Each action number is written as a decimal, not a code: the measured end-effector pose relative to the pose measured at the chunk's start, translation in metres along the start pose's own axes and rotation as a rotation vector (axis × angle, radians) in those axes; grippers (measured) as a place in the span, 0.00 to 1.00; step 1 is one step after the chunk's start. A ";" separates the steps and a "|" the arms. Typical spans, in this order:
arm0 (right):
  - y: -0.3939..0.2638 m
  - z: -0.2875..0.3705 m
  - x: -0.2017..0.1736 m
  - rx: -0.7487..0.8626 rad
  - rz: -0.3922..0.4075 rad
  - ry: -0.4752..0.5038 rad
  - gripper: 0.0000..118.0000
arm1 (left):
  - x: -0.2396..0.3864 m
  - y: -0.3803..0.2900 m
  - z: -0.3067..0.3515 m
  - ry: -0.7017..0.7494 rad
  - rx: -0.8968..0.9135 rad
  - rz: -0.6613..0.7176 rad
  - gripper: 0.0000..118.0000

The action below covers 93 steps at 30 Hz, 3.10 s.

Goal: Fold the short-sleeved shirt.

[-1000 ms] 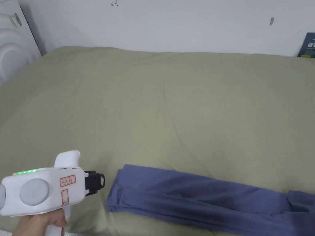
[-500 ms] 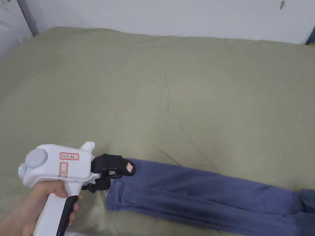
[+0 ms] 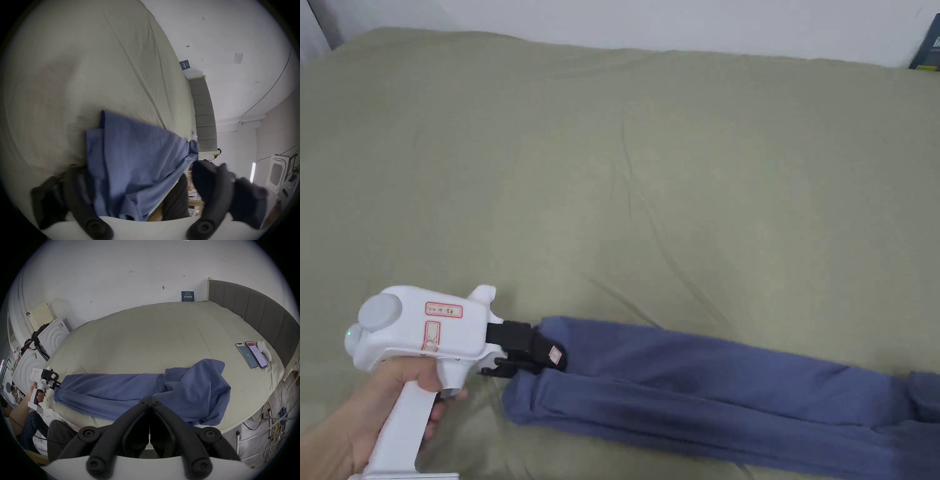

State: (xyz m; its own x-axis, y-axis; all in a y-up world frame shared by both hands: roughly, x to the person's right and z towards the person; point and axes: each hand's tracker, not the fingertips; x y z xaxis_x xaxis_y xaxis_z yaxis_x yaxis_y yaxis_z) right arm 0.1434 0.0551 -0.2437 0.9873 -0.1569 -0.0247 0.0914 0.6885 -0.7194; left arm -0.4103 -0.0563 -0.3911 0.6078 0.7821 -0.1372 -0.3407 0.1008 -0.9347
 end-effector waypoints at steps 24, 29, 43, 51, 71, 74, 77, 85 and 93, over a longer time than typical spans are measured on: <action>0.007 0.022 0.012 0.088 -0.024 0.066 0.00 | 0.022 -0.027 0.137 0.307 0.232 0.023 0.04; 0.001 0.025 0.009 0.079 -0.030 0.095 0.00 | 0.091 -0.032 0.130 0.407 0.246 -0.110 0.04; -0.012 0.049 0.024 0.119 -0.066 0.161 0.00 | 0.256 -0.073 -0.009 0.558 0.102 -0.383 0.04; -0.021 0.050 0.042 0.107 -0.122 0.148 0.01 | 0.266 -0.095 -0.162 0.571 -0.013 -0.418 0.19; -0.026 0.035 0.036 0.072 -0.160 0.167 0.01 | 0.201 -0.083 -0.064 0.429 0.088 -0.417 0.00; -0.029 0.037 0.034 0.067 -0.165 0.179 0.01 | 0.188 -0.081 -0.100 0.323 0.013 -0.340 0.00; -0.030 0.040 0.035 0.061 -0.168 0.168 0.01 | 0.185 -0.086 -0.144 0.215 -0.060 -0.257 0.00; -0.034 0.042 0.044 0.028 -0.183 0.107 0.01 | 0.165 -0.114 -0.197 0.017 -0.172 -0.112 0.00; -0.022 0.033 0.026 0.033 -0.160 0.142 0.01 | 0.187 -0.092 -0.076 0.096 0.000 -0.261 0.00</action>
State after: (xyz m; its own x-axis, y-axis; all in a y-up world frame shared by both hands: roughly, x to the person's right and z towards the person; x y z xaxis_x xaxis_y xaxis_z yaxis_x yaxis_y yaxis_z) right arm 0.1714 0.0586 -0.2056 0.9319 -0.3626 -0.0111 0.2522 0.6693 -0.6989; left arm -0.2113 0.0338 -0.3560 0.7404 0.6677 0.0779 -0.1637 0.2915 -0.9424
